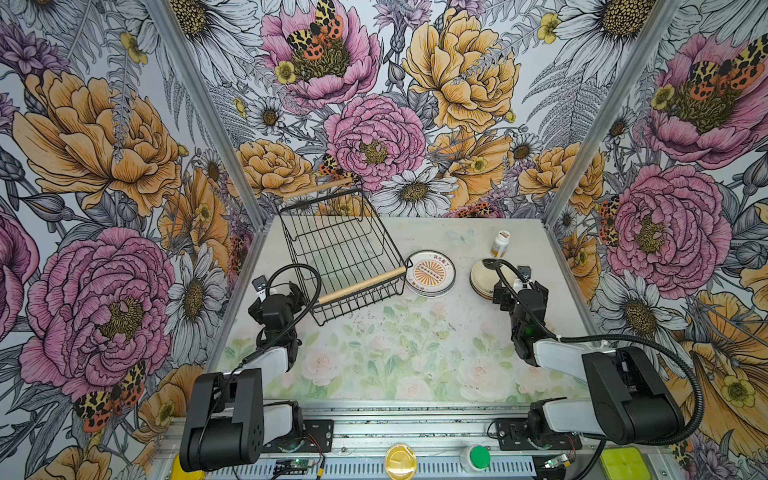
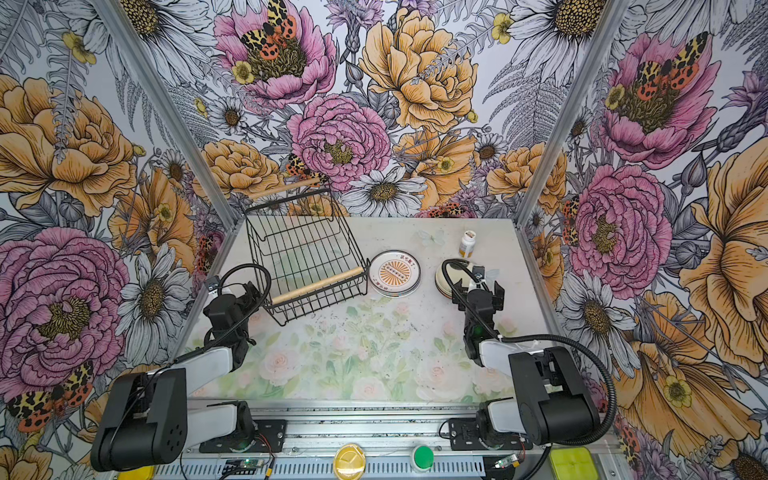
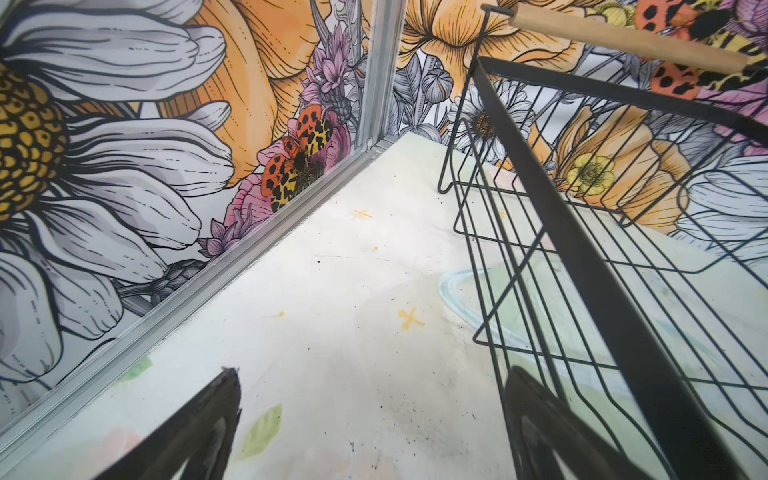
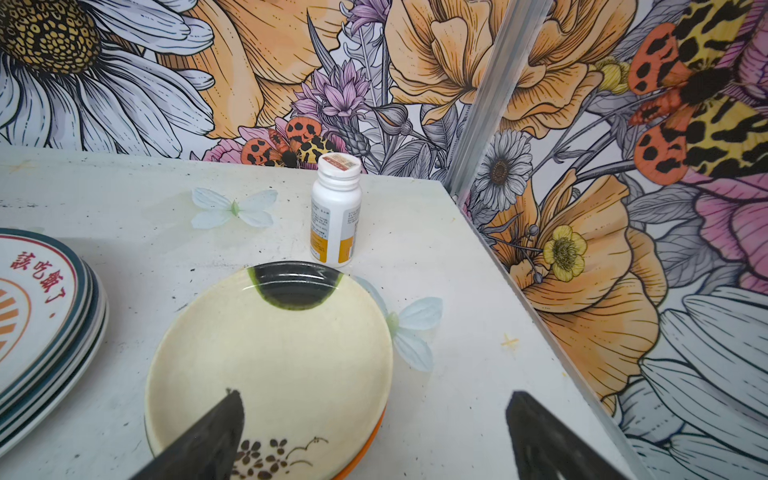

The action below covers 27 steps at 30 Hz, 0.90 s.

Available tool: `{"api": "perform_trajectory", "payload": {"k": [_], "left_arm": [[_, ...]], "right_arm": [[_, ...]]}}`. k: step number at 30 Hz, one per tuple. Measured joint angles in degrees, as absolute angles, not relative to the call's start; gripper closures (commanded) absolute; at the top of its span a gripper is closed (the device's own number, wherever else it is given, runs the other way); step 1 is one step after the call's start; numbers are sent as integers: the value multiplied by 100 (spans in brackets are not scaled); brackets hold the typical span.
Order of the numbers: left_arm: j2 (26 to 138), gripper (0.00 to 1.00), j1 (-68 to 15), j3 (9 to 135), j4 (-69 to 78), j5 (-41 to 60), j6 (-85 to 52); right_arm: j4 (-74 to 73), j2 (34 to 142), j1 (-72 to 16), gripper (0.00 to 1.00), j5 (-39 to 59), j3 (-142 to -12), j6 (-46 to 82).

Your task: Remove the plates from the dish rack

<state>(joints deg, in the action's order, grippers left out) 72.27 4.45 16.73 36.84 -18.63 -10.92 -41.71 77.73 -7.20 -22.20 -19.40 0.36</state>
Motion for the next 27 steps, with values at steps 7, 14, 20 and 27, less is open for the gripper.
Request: {"api": "perform_trajectory", "payload": {"k": [7,14,20,27], "left_arm": [[7564,1,272,1525,4790,-1717,-676],[8462,1,185,1090,6283,-1699,-556],[8523,1,156,1015,6764,-1706,-489],[8523,1,154,1015,6952,-1706,-447]], "right_arm": [[-4182,7776,-582,1,-2112,-2008,38],[-4189,7776,-552,1,-1964,-2016,38],[-4794,8077,-464,1,-1789,-1933,82],[-5214,8722,-364,0,-1612,-1894,165]]}}
